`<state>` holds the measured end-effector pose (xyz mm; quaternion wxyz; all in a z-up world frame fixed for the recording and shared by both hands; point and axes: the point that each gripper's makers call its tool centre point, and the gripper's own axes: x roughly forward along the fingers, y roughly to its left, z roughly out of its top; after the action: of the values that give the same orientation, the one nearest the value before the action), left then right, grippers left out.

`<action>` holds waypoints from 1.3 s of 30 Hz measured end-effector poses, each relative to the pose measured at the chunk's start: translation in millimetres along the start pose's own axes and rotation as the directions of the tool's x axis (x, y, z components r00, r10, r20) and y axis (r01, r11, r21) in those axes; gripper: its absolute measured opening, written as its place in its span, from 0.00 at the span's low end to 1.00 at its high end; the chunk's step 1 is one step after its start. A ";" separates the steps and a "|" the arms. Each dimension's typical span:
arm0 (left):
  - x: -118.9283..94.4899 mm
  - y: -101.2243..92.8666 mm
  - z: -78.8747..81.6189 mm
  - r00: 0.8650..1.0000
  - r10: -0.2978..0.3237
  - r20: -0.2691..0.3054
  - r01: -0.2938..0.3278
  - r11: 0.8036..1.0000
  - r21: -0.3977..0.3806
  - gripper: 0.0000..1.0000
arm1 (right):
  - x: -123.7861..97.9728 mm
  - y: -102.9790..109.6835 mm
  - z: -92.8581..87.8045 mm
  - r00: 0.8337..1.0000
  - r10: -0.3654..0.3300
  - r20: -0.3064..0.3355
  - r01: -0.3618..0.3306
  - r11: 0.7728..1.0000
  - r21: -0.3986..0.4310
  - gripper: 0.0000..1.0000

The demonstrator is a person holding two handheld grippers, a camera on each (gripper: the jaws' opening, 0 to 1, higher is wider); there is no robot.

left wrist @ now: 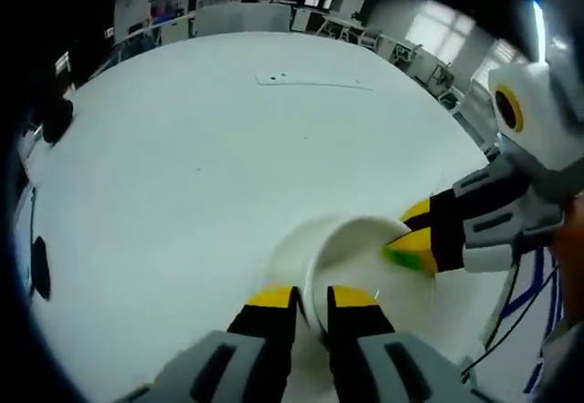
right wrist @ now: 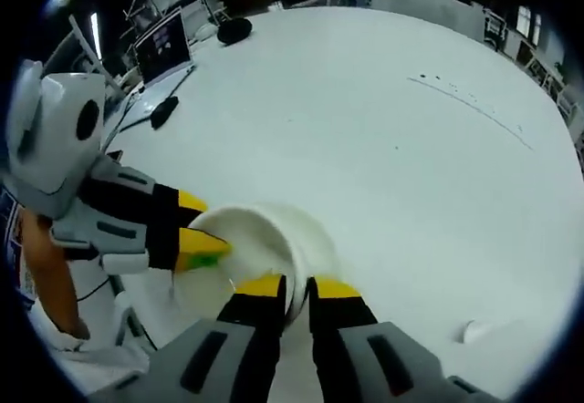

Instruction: Tidy tabletop coffee trays, cups and spoons，present forward

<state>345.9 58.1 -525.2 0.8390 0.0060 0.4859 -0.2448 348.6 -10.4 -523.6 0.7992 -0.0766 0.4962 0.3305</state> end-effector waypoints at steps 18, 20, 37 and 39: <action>-78.7 4.5 73.2 0.809 -0.084 0.582 -0.082 0.964 0.254 0.19 | -59.4 13.7 54.7 0.880 0.086 0.468 -0.037 0.993 -0.113 0.28; -87.0 6.8 75.7 0.791 -0.085 0.606 -0.086 0.965 0.247 0.20 | -70.6 9.7 63.3 0.849 0.074 0.524 -0.019 0.994 -0.109 0.30; -164.2 63.3 88.9 0.557 0.027 0.830 -0.266 0.953 0.147 0.20 | -162.9 -16.4 56.3 0.588 0.035 0.808 0.145 0.978 -0.148 0.38; -168.2 75.2 86.9 0.541 0.070 0.838 -0.320 0.939 0.129 0.20 | -169.4 -25.6 51.7 0.570 0.016 0.821 0.121 0.987 -0.103 0.41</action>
<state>379.2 170.8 -358.9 0.9807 0.0588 -0.0028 -0.1863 353.5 -83.4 -360.4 0.9394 0.0115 0.0419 0.3401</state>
